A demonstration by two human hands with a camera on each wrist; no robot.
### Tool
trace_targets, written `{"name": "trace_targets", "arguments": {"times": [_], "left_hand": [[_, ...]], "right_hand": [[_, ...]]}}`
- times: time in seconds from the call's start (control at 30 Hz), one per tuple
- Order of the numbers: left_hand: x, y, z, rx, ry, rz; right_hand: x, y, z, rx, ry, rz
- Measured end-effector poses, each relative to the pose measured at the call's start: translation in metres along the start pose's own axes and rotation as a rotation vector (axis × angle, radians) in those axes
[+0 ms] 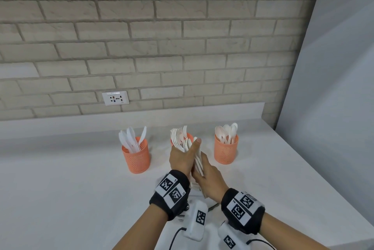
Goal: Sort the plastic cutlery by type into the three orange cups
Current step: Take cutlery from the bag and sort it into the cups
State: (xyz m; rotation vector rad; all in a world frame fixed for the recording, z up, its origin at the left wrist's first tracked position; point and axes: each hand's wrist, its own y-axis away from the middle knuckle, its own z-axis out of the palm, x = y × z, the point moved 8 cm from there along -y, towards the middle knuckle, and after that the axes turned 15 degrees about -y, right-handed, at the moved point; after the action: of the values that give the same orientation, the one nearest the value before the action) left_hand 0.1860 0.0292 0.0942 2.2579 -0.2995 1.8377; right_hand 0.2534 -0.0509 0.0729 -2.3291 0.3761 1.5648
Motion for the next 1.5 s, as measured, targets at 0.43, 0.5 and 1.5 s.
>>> {"name": "trace_targets", "arguments": {"times": [0.43,0.5,1.5], "left_hand": [[-0.025,0.000,-0.003,-0.247,0.074,-0.218],[-0.029,0.005,-0.002,-0.271,0.150,-0.242],[-0.021,0.007,0.011,-0.192,0.012,-0.024]], "right_hand": [[0.015,0.000,-0.004,-0.106,-0.925,0.394],[0.018,-0.002,-0.006,-0.079,-0.916,0.391],[0.008,0.007,-0.015,-0.083,-0.831,0.265]]}}
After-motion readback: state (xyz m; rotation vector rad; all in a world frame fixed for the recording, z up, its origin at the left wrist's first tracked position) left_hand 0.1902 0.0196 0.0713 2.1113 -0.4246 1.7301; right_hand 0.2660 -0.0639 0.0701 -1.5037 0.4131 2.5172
